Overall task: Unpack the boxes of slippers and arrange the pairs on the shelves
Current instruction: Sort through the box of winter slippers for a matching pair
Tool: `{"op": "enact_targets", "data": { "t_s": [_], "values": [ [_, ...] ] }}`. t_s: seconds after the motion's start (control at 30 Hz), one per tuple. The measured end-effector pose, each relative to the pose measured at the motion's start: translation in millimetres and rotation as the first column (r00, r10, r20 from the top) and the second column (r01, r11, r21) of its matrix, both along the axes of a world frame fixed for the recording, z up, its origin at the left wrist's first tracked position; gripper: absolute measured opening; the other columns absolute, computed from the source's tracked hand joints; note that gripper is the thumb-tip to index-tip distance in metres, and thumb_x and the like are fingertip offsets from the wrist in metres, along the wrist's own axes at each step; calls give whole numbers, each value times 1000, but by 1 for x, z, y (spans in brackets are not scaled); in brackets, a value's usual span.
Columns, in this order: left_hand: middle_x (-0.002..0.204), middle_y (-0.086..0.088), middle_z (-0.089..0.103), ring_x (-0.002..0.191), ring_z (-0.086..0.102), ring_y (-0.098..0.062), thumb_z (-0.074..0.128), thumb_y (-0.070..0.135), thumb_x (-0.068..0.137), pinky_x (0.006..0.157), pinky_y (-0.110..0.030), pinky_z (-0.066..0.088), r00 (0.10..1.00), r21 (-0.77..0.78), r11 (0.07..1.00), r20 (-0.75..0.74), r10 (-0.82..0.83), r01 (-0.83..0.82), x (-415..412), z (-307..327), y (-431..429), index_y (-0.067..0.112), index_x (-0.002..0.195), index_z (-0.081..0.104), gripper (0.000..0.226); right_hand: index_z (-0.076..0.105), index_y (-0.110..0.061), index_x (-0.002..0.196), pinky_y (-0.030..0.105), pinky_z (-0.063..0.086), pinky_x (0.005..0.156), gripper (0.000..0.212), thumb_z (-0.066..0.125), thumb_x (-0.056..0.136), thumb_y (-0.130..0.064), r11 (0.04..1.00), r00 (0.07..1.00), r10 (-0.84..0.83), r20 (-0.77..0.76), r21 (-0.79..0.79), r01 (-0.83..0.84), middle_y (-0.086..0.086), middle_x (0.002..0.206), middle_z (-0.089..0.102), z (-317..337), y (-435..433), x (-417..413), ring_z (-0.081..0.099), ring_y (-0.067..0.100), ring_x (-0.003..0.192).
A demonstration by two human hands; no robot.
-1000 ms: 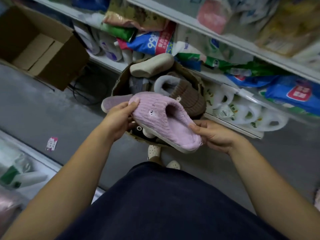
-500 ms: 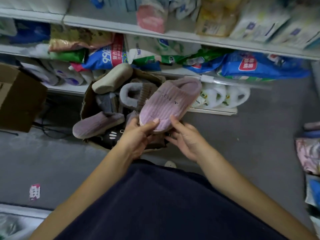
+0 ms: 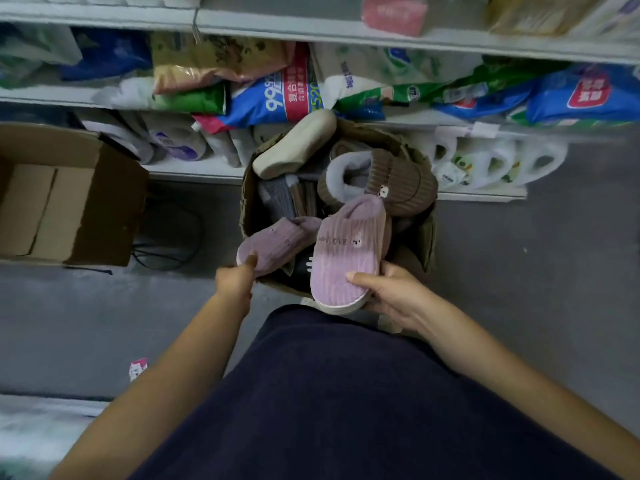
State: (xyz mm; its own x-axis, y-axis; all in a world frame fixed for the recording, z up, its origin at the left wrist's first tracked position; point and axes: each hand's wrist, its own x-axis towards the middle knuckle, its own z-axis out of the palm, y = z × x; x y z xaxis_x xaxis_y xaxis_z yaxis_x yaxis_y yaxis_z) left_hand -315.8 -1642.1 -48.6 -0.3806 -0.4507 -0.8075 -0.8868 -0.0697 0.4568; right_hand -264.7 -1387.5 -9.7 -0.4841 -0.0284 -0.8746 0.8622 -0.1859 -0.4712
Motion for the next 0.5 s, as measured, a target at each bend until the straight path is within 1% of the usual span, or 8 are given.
{"op": "enact_targets", "data": {
  "t_s": [0.1, 0.13, 0.17, 0.23, 0.27, 0.37, 0.43, 0.5],
  "values": [
    [139, -10, 53, 123, 54, -31, 71, 42, 92, 94, -45, 50, 996, 150, 987, 73, 51, -62, -5, -28, -28, 7, 148, 43, 71, 61, -17, 118, 35, 61, 72, 42, 81, 81, -12, 997, 998, -46, 46, 68, 43, 6, 113, 74, -7, -16, 12, 73, 22, 97],
    [139, -9, 54, 123, 55, -28, 70, 40, 94, 92, -42, 49, 996, 188, 980, 68, 49, -61, -7, -35, -33, 9, 146, 46, 66, 61, -20, 116, 34, 61, 66, 46, 85, 76, -17, 994, 998, -36, 55, 103, 30, 6, 112, 74, -8, -19, 14, 73, 22, 94],
    [140, -8, 56, 121, 57, -25, 69, 39, 95, 90, -40, 48, 997, 211, 976, 69, 33, -47, -10, -41, -36, 10, 144, 49, 61, 62, -22, 115, 36, 62, 66, 55, 89, 67, -26, 992, 997, -15, 71, 130, 6, 6, 111, 75, -7, -21, 15, 74, 24, 92],
    [138, -9, 60, 114, 60, -21, 68, 37, 96, 88, -37, 49, 997, 219, 976, 72, -14, -2, -14, -46, -37, 10, 139, 54, 53, 64, -26, 116, 51, 61, 83, 73, 91, 49, -39, 986, 994, -3, 108, 167, -15, 3, 107, 76, -9, -26, 17, 74, 28, 94],
    [136, -10, 61, 112, 61, -20, 69, 36, 95, 88, -37, 51, 997, 212, 977, 70, -27, 11, -17, -48, -37, 10, 137, 55, 50, 64, -25, 117, 55, 57, 91, 75, 91, 47, -39, 986, 994, -23, 106, 165, 5, 2, 108, 76, -10, -29, 18, 74, 29, 97],
    [127, -12, 64, 108, 66, -25, 73, 29, 93, 87, -37, 58, 999, 180, 984, 49, -8, -1, -25, -45, -32, 3, 130, 57, 48, 61, -19, 125, 49, 55, 97, 64, 90, 68, -24, 990, 991, -93, 99, 117, 81, 2, 113, 75, -10, -39, 17, 73, 23, 102],
    [119, -14, 63, 105, 67, -27, 72, 23, 94, 89, -38, 59, 999, 188, 982, 42, 10, -18, -28, -41, -28, 1, 123, 55, 40, 60, -20, 127, 49, 54, 98, 74, 91, 61, -27, 991, 989, -106, 104, 97, 96, 2, 113, 75, -12, -43, 15, 73, 23, 103],
    [118, -16, 63, 100, 66, -29, 69, 16, 96, 85, -39, 59, 997, 228, 971, 41, 63, -71, -29, -33, -24, 1, 127, 53, 38, 59, -22, 125, 50, 53, 99, 84, 92, 49, -34, 991, 988, -114, 104, 83, 106, 1, 112, 75, -12, -45, 14, 73, 23, 103]
  ]
}}
